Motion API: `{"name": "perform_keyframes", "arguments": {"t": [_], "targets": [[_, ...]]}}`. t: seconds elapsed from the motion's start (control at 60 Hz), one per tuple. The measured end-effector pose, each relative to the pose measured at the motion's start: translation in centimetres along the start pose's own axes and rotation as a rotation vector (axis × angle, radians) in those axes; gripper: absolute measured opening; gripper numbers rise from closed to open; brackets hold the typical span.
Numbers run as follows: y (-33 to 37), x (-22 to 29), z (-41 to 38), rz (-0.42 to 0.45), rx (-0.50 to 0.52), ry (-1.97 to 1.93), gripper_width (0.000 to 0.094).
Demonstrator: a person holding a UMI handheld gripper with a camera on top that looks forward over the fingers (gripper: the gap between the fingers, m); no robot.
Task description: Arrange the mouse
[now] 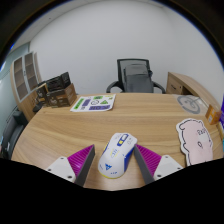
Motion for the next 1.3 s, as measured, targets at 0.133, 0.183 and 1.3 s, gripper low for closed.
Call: {"name": "perform_keyframes", "arguments": {"t": [0.133, 0.183, 1.3], "targets": [[-1.9, 0.9, -1.2, 0.012, 0.040, -0.010, 0.0826], [-2.4, 1.0, -1.4, 0.018, 0.056, -0.015, 0.0814], [-1.8, 4.5, 26.4, -0.159, -0.221, -0.019, 0.0428]]}}
Point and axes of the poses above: the point between the fingertips, and its own axes, seen from behind it with the camera up: z to the right, x up, y backward, against the way the camera looks, the point moved 9 cm from there along y, backward, against the way the camera looks, and after that the axes turned 10 degrees about z, right-handed, at the moved point
